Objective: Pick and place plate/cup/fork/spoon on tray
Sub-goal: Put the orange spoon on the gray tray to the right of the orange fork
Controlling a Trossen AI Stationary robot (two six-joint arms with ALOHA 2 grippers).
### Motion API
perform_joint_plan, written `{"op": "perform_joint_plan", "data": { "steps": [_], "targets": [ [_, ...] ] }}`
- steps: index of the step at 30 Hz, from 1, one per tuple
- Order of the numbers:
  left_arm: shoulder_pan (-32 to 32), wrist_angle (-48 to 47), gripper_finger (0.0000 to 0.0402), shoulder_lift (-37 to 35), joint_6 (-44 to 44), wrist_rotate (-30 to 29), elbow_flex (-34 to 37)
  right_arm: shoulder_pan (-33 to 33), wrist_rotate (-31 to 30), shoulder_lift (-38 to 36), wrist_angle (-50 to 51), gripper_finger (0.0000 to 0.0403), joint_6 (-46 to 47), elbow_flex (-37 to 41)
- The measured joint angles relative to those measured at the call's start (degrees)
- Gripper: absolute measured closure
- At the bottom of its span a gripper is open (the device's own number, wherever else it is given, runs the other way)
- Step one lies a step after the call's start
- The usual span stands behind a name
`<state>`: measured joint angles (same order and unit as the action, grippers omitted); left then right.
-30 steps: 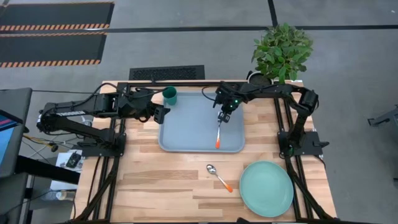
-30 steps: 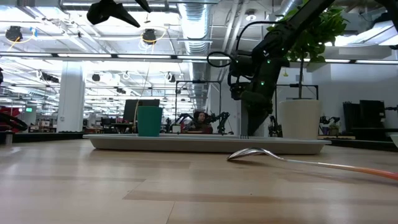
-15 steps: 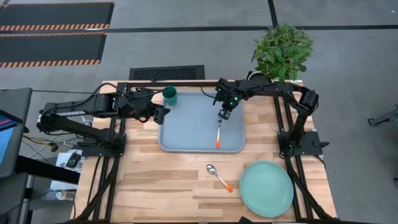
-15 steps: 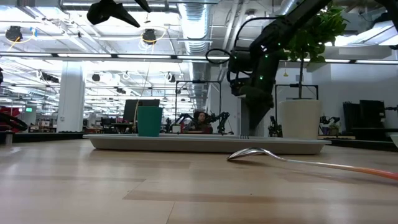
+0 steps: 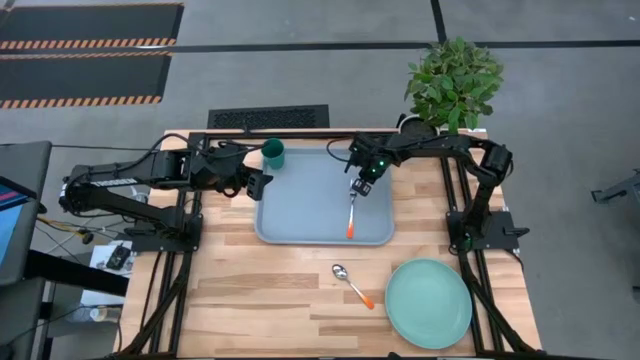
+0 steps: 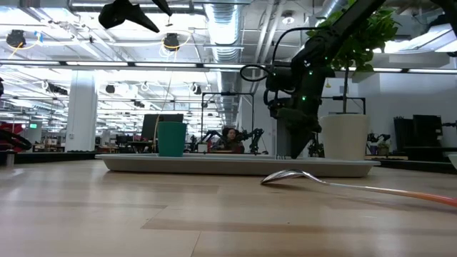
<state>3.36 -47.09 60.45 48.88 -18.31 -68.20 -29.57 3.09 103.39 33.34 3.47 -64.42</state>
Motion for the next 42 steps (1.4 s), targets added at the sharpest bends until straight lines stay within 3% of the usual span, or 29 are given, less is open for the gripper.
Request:
{"op": "perform_joint_plan", "data": {
  "steps": [22, 32, 38, 42],
  "targets": [
    [0.00, 0.00, 0.0200, 0.00, 0.01, -0.39, 0.00, 0.80, 0.03, -0.02, -3.25, 0.0379, 1.01, -0.17],
    [0.00, 0.22, 0.0200, -0.02, -0.06, 1.81, 0.00, -0.68, 1.54, -4.77, 15.42, 0.0374, -1.10, -6.58],
    [-0.02, 0.39, 0.0200, 1.08, 0.80, 3.29, -0.04, 2.28, 7.10, -12.04, 26.09, 0.0336, -0.91, -6.56],
    [-0.02, 0.26, 0.0200, 2.68, 1.36, 3.26, -0.04, 6.21, 5.30, -16.22, 25.70, 0.0311, 0.65, -5.95]
  ]
}}
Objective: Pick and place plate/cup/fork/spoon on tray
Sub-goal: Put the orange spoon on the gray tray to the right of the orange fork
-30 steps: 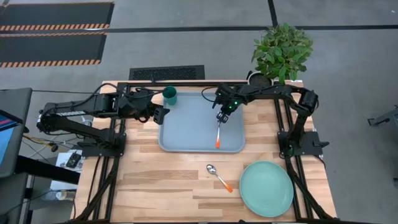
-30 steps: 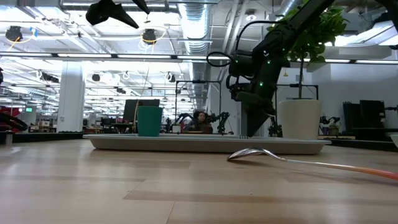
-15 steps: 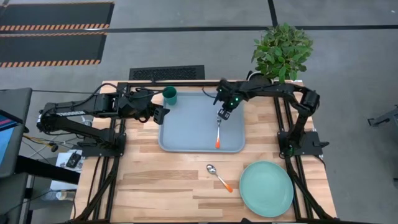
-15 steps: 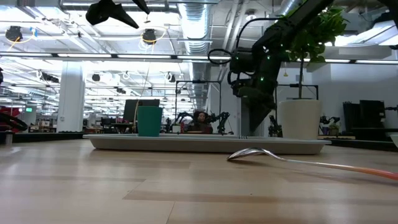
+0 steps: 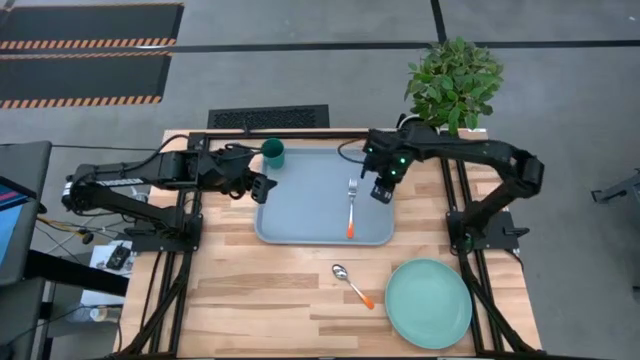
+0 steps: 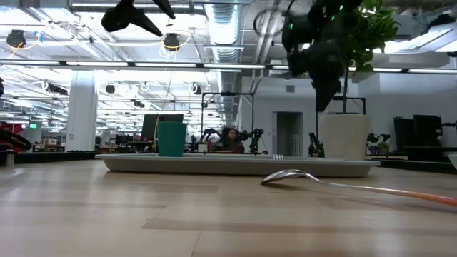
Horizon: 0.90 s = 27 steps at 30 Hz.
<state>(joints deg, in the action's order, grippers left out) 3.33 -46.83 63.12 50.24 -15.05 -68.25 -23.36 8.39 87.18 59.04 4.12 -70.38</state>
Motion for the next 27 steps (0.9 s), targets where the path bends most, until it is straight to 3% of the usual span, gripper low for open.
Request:
{"op": "perform_joint_plan", "data": {
  "steps": [4, 18, 27],
  "targets": [
    [0.00, 0.02, 0.0200, 1.75, 1.50, 0.36, 0.00, 1.94, -5.76, -0.37, -8.59, 0.0306, 2.75, 2.19],
    [-0.76, 1.25, 0.0200, 1.67, 2.73, 0.74, 0.02, -4.80, -7.05, 15.65, -21.92, 0.0306, 3.38, 3.66],
    [-0.74, 1.23, 0.0200, 1.67, 2.73, 0.72, 0.02, -4.77, -6.24, 19.97, -24.31, 0.0306, 3.16, 3.57]
  ]
}}
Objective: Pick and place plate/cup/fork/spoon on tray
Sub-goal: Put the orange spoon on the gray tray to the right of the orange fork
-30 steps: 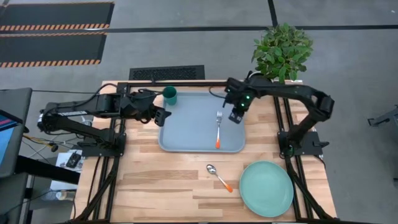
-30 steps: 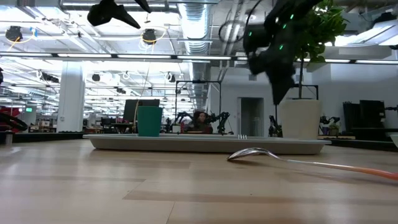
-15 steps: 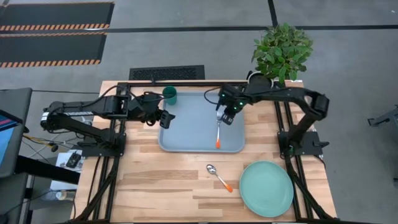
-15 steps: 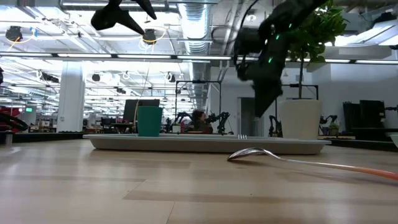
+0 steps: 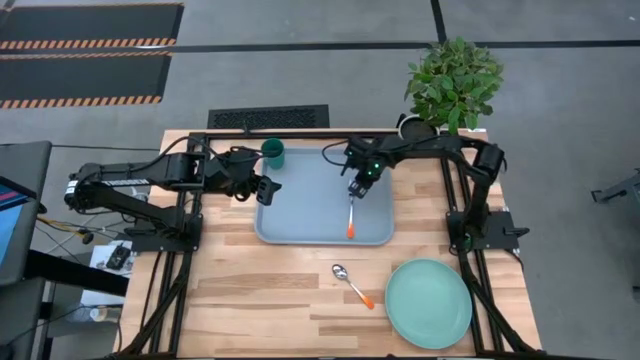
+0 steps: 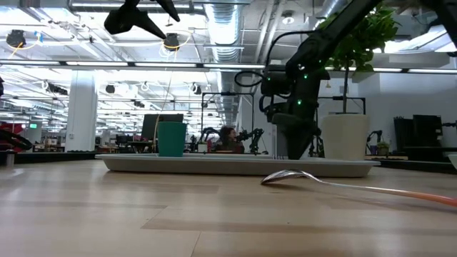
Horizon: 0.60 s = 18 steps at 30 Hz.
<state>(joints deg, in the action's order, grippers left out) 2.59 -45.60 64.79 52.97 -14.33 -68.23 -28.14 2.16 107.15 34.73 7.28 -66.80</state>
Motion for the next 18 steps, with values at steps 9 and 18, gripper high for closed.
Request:
{"op": "perform_joint_plan", "data": {
  "steps": [9, 18],
  "targets": [
    [0.00, 0.00, 0.0200, 0.00, -0.02, -1.22, 0.00, -0.11, 1.01, 0.05, -1.39, 0.0306, -0.23, 0.00],
    [0.00, 0.00, 0.0200, 0.00, 0.24, -0.52, 0.00, -0.13, 1.35, -1.23, 4.91, 0.0306, -1.92, -0.32]
  ]
}}
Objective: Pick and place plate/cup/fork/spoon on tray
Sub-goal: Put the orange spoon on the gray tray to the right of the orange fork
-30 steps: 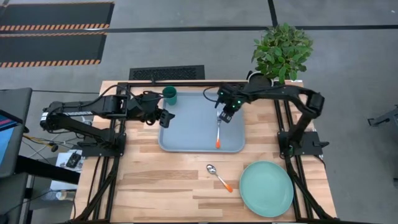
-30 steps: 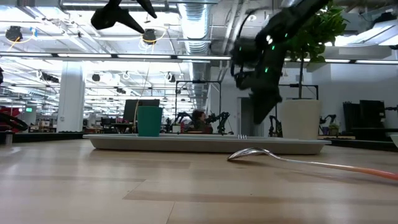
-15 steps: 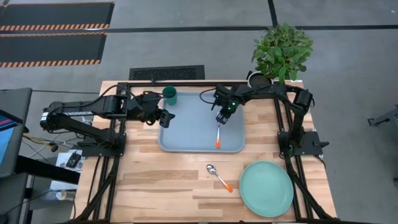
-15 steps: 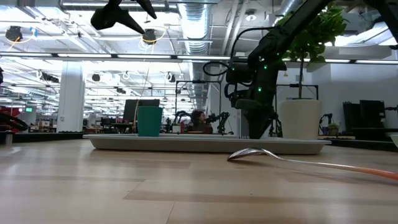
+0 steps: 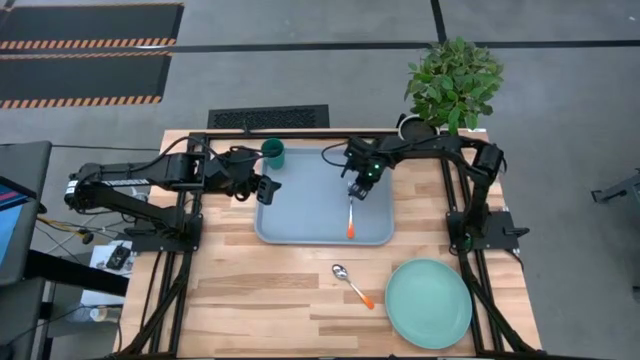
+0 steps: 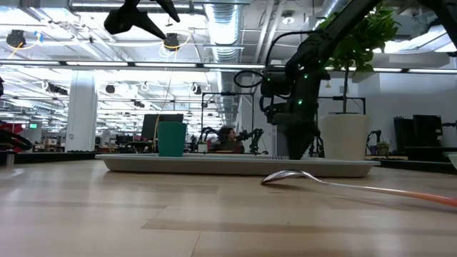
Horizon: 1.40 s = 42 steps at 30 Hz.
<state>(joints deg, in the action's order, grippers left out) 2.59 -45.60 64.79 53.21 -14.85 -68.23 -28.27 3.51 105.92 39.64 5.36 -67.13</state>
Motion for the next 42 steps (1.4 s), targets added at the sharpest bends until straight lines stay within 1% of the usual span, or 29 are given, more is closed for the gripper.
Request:
{"op": "perform_joint_plan", "data": {
  "steps": [4, 8, 10, 12, 15, 17, 21, 25, 27, 30, 33, 35, 38, 42],
  "targets": [
    [-0.02, 0.02, 0.0200, 0.00, 0.54, 1.49, 0.00, 0.63, 4.31, -5.10, 7.69, 0.0306, -0.46, -0.73],
    [-0.22, 0.29, 0.0200, 0.00, 0.84, 2.42, 0.00, 3.71, 9.65, -11.80, 13.68, 0.0306, 1.13, -0.73],
    [-0.62, 0.33, 0.0200, 0.00, 1.35, 2.37, 0.00, 6.22, 10.06, -14.67, 15.34, 0.0306, 2.24, -0.71],
    [-1.05, 0.81, 0.0200, 0.00, 1.93, 2.19, 0.00, 9.21, 10.08, -17.25, 14.56, 0.0306, 4.46, 0.12],
    [-1.77, 1.47, 0.0200, 0.00, 2.03, 2.14, 0.00, 15.19, 9.67, -20.07, 12.31, 0.0306, 9.74, 2.49],
    [-2.16, 1.94, 0.0200, 0.00, 2.08, 2.11, 0.00, 20.05, 8.24, -20.79, 10.28, 0.0306, 13.89, 3.71],
    [-2.65, 1.80, 0.0200, 0.00, 1.95, 2.31, 0.00, 30.43, 3.04, -20.37, 4.94, 0.0306, 22.79, 5.34],
    [-3.45, 1.71, 0.0200, 0.00, 0.25, 5.33, 0.00, 39.64, -1.60, -17.32, -3.03, 0.0306, 30.61, 5.50],
    [-3.94, 1.55, 0.0200, 0.02, -1.04, 7.05, 0.00, 42.80, -3.89, -15.69, -6.87, 0.0306, 33.81, 5.50],
    [-5.21, 1.57, 0.0200, 0.02, -3.07, 9.04, 0.00, 45.78, -6.16, -13.74, -10.16, 0.0306, 38.73, 5.50],
    [-8.27, 1.57, 0.0200, 0.02, -3.90, 9.98, 0.00, 48.83, -7.91, -12.79, -12.19, 0.0306, 43.70, 5.50],
    [-11.12, 1.63, 0.0200, 0.07, -3.93, 9.17, 0.02, 50.86, -9.82, -11.91, -13.74, 0.0306, 46.78, 5.48],
    [-15.27, 1.62, 0.0200, 0.07, -3.14, 5.05, 0.02, 53.35, -12.83, -9.17, -15.89, 0.0306, 48.16, 5.48],
    [-19.53, 1.58, 0.0200, 0.07, -1.73, -0.39, 0.02, 54.07, -13.01, -5.20, -15.61, 0.0306, 48.19, 4.30]
  ]
}}
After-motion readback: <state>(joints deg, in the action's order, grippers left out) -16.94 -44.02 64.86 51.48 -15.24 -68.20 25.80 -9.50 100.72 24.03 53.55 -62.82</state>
